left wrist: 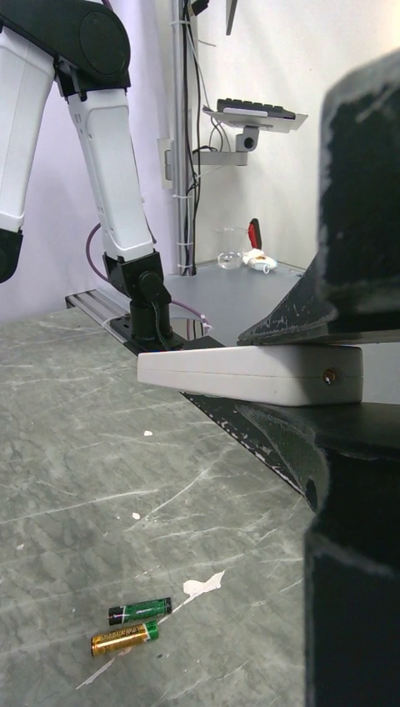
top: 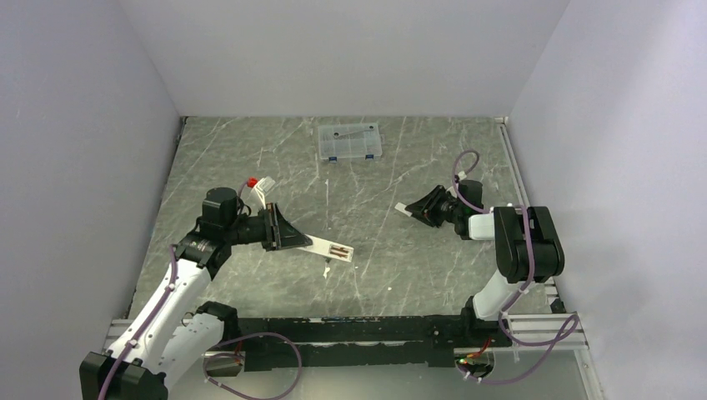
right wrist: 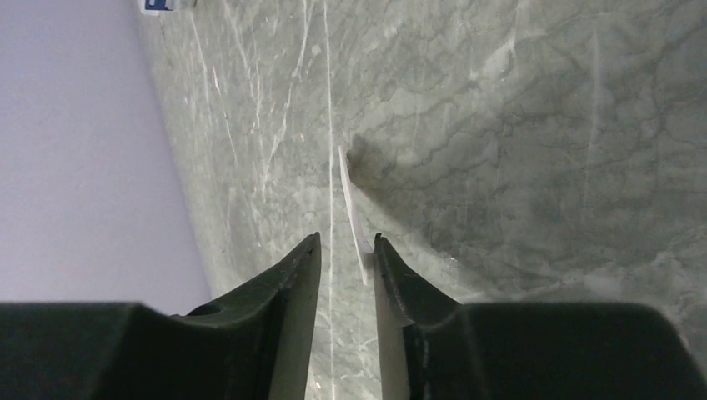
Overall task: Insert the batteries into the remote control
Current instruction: Place the battery cover at the center of the board, then place the remote control at the center of the board.
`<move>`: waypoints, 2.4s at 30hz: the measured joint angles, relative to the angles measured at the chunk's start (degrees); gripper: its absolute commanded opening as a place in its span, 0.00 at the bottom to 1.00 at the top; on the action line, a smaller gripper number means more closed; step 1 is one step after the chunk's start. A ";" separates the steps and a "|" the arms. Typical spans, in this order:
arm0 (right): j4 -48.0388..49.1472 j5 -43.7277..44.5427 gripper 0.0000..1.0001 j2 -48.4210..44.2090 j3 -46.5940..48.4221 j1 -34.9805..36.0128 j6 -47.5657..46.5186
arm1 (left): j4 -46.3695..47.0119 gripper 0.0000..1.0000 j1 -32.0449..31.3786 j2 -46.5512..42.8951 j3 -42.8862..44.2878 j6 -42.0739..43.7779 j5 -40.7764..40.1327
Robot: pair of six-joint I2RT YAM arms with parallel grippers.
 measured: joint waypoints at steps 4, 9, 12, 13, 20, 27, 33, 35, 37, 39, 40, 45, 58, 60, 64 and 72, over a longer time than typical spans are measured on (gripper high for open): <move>-1.20 0.04 0.41 -0.22 0.00 -1.27 -1.70 | -0.55 0.00 0.00 0.00 0.00 0.26 -0.07; -5.84 0.61 0.47 -2.23 0.44 -1.95 -4.92 | -1.16 0.00 0.00 -0.07 0.00 0.22 -0.22; -9.53 1.77 0.49 -4.50 1.09 -1.95 -7.48 | -1.20 0.00 0.00 -0.28 0.00 0.13 -0.24; -10.38 2.05 0.49 -5.27 1.18 -1.92 -8.13 | -1.20 0.00 0.00 -0.31 -0.04 0.02 -0.24; -17.97 5.90 0.50 -14.08 1.20 -1.95 -12.74 | -1.18 0.00 -0.02 -0.68 -2.14 -0.81 -0.48; -23.21 6.38 0.50 -20.63 1.84 -0.94 -16.39 | -0.20 0.00 -0.02 -2.64 -7.76 -3.13 -2.27; -27.39 9.68 0.50 -24.74 1.90 6.86 -18.67 | 2.89 0.00 0.00 -4.31 -15.87 -7.15 -4.39; -28.83 11.08 0.50 -25.66 2.36 10.71 -19.37 | 4.46 0.00 0.00 -4.28 -18.93 -8.92 -5.01; -29.81 12.55 0.50 -26.05 3.02 14.10 -19.85 | 5.73 0.00 0.00 -4.24 -21.07 -10.14 -5.57; -30.73 14.43 0.51 -26.18 3.82 17.62 -20.22 | 7.10 0.00 -0.02 -3.98 -22.73 -11.21 -6.21; -31.15 15.37 0.51 -26.18 4.31 19.28 -20.41 | 8.02 0.00 -0.02 -3.72 -23.41 -11.63 -6.32; -32.30 17.64 0.52 -25.62 6.36 25.57 -20.70 | 10.91 0.00 -0.02 -1.05 -25.09 -12.26 -7.10; -32.76 22.36 0.52 -17.97 11.50 37.88 -18.01 | 18.82 0.00 0.00 8.17 -25.05 -9.66 -5.66; -32.79 22.62 0.52 -16.48 12.33 39.21 -17.25 | 20.02 0.00 0.00 9.77 -24.94 -9.01 -5.05; -32.79 23.47 0.53 -13.31 13.92 41.68 -15.87 | 21.66 0.00 0.00 12.52 -24.41 -7.48 -3.74; -32.85 26.56 0.53 -7.21 16.61 46.58 -13.09 | 24.81 0.00 0.00 15.96 -24.41 -5.51 -1.49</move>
